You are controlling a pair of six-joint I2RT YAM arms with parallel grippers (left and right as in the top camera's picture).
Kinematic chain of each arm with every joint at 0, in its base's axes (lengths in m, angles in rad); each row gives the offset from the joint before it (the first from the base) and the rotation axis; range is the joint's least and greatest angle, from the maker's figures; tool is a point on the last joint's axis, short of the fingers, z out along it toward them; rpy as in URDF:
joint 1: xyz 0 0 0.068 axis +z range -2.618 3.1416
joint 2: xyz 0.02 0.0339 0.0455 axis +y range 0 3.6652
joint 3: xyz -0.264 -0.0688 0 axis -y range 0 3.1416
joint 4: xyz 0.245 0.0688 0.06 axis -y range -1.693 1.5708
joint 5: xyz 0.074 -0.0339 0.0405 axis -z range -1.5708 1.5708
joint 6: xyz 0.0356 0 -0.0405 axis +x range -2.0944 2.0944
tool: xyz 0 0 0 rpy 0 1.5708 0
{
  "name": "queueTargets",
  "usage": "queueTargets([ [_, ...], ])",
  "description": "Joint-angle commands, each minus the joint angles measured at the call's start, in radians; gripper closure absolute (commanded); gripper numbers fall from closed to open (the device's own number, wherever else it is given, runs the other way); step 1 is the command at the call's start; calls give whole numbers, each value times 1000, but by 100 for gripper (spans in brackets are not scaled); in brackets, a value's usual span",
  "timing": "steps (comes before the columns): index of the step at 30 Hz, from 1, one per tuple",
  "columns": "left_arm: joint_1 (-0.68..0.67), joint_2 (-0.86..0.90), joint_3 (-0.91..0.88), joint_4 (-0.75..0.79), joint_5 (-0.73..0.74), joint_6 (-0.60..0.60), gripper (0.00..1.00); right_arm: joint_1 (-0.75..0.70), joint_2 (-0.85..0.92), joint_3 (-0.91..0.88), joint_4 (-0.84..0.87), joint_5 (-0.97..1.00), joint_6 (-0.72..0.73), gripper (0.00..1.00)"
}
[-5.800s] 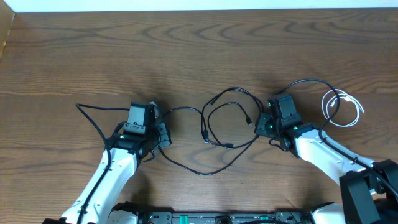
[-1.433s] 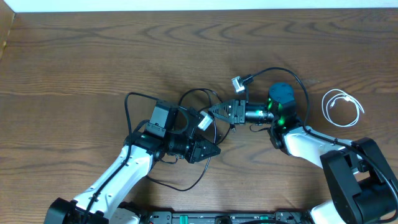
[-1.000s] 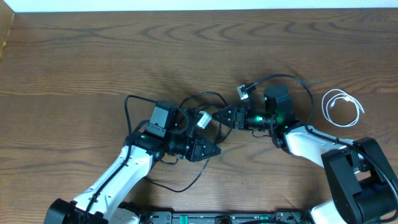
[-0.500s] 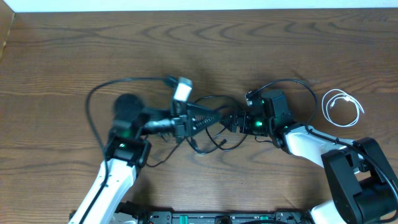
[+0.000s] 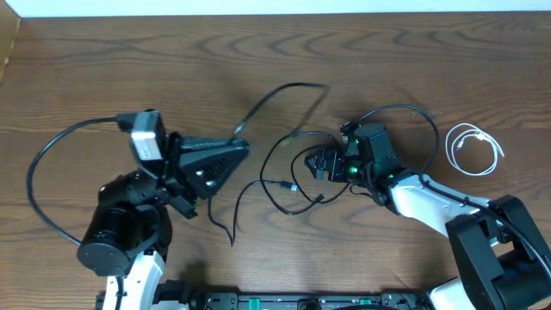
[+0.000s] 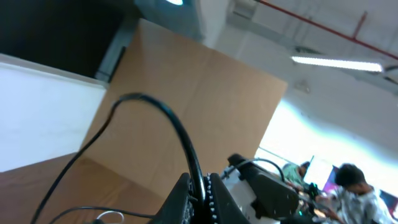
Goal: Untangle cables
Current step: 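Lift the black cable with the left gripper up-left, right gripper lower-center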
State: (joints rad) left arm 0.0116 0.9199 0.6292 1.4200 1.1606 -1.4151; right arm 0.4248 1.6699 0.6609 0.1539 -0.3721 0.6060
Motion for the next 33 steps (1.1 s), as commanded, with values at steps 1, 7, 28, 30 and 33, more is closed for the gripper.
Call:
queueTargets([
  [1, 37, -6, 6, -60, 6, -64, 93, 2, 26, -22, -4, -19, -91, 1],
  [7, 56, 8, 5, -336, -13, -56, 93, 13, 26, -21, 212, -526, -353, 4],
  [28, 55, 41, 5, -626, -38, -64, 93, 329, 26, -22, 435, -677, -668, 17],
  [30, 56, 41, 5, -634, -29, -64, 92, 356, 26, -21, 454, -670, -667, 16],
  [33, 55, 41, 5, -634, -13, -64, 92, 390, 26, -21, 467, -596, -661, 16],
])
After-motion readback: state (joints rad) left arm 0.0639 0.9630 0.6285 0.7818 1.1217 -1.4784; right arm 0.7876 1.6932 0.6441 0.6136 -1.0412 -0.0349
